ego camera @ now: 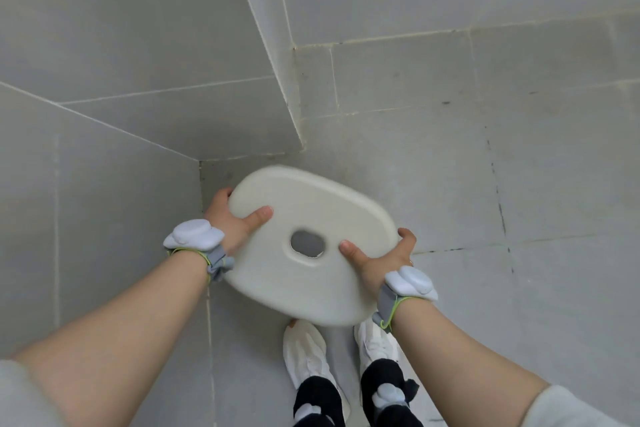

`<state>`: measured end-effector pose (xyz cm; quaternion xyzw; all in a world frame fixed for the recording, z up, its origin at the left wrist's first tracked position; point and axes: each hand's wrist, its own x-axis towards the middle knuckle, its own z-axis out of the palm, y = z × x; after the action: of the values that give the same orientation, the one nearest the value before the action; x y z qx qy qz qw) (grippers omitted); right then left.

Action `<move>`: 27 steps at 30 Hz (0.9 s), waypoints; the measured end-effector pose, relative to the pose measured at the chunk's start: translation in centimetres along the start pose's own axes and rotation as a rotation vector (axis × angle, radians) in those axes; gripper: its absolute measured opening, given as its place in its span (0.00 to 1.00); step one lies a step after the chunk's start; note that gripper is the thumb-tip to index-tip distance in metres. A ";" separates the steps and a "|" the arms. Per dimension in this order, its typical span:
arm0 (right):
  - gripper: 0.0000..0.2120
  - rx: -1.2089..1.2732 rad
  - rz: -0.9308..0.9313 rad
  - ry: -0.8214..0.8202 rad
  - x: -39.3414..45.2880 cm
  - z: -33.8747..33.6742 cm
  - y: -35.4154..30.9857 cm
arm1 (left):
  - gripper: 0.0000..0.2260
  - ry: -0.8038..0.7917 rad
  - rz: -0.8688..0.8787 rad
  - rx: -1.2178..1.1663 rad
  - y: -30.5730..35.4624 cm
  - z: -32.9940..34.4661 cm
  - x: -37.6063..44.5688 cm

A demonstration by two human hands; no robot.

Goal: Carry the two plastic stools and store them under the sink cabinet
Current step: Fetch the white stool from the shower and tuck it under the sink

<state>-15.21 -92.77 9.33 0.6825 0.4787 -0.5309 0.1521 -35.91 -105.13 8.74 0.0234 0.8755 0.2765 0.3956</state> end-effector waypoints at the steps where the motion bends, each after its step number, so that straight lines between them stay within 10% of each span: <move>1: 0.52 -0.003 -0.023 0.005 -0.4 -0.3 0.0 | 0.33 0.008 -0.016 -0.025 0.4 -0.2 -1.0; 27: 0.44 0.526 -0.430 0.258 -32.5 -29.2 -5.4 | 0.19 -0.087 0.424 0.003 28.8 -13.6 -35.5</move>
<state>-1.99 -85.21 50.63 0.6435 0.4736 -0.5651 -0.2056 -26.30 -96.37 54.60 0.2194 0.8334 0.3512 0.3660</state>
